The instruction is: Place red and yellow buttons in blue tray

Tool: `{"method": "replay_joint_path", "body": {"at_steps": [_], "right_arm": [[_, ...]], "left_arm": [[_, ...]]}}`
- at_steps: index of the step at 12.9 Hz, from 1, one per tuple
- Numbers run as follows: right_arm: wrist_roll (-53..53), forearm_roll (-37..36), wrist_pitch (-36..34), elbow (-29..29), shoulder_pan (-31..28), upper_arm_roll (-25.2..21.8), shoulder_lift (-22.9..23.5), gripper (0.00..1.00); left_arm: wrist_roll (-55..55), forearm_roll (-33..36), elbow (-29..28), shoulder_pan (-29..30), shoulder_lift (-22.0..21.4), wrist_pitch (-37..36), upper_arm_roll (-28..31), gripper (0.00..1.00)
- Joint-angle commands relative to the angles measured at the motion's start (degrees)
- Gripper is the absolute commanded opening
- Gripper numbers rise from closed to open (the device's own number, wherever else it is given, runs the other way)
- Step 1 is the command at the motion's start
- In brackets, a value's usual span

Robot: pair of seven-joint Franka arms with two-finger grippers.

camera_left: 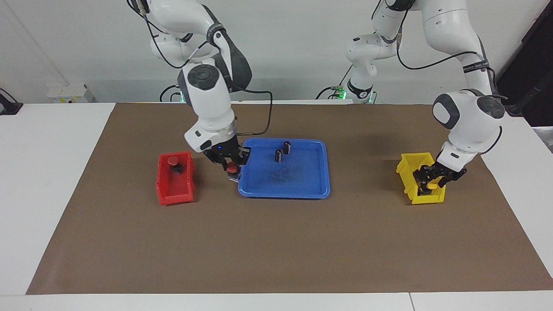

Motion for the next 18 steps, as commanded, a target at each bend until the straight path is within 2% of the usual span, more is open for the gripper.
{"method": "replay_joint_path", "body": {"at_steps": [1, 4, 6, 8, 9, 10, 12, 13, 14, 16, 18], "right_arm": [[8.23, -4.59, 2.3, 1.17, 6.03, -0.22, 3.87, 0.32], [13.88, -9.71, 4.41, 1.61, 8.33, -0.13, 7.75, 0.33], [14.42, -9.72, 4.94, 0.91, 9.13, -0.13, 8.29, 0.35], [14.42, -9.72, 5.03, -0.05, 9.31, -0.13, 8.29, 0.41], [14.59, -9.72, 4.95, -0.14, 9.22, -0.13, 8.29, 0.64], [14.51, -9.72, 3.99, 0.55, 8.87, -0.13, 8.2, 0.77], [13.81, -9.8, -0.29, 3.7, 7.91, -0.48, 7.94, 0.78], [11.63, -9.89, -3.55, 4.94, 5.99, -0.66, 6.63, 0.78], [6.04, -9.72, -5.67, 3.91, 2.4, -0.49, 2.88, 0.78], [-5.92, -8.49, -7.44, -3.44, -5.5, -0.4, -5.12, 0.78], [-15.06, -5.86, -7.19, -9.7, -11.41, -0.48, -10.67, 0.78]], "left_arm": [[0.46, -0.15, -1.12, 0.45, 0.28, 1.38, -0.13, 0.02], [0.28, -0.06, 0.97, 0.45, 0.45, -0.8, -0.13, 0.02], [0.28, 0.02, 5.36, 0.45, 0.98, -6.32, -0.04, 0.02], [0.28, 0.11, 8.87, 0.45, 0.37, -11.6, 0.05, 0.02], [0.28, 0.11, 11.77, 0.45, 0.28, -15.37, 0.13, 0.02], [0.2, 0.11, 15.71, 0.36, 0.45, -19.41, 0.13, 0.02], [0.11, 3.69, 20.48, 0.01, 0.89, -24.71, -0.04, 0.01], [-1.02, 3.8, 19.71, -0.6, 0.98, -23.59, -0.04, 0.02], [-4.51, 3.8, 18.66, -2.52, 0.81, -22.71, -0.22, 0.01], [-11.11, 3.89, 16.73, -9.8, 0.11, -23.49, -0.13, 0.02], [-20.85, 3.81, 14.7, -17.79, -0.69, -22.18, -0.3, 0.02]]}}
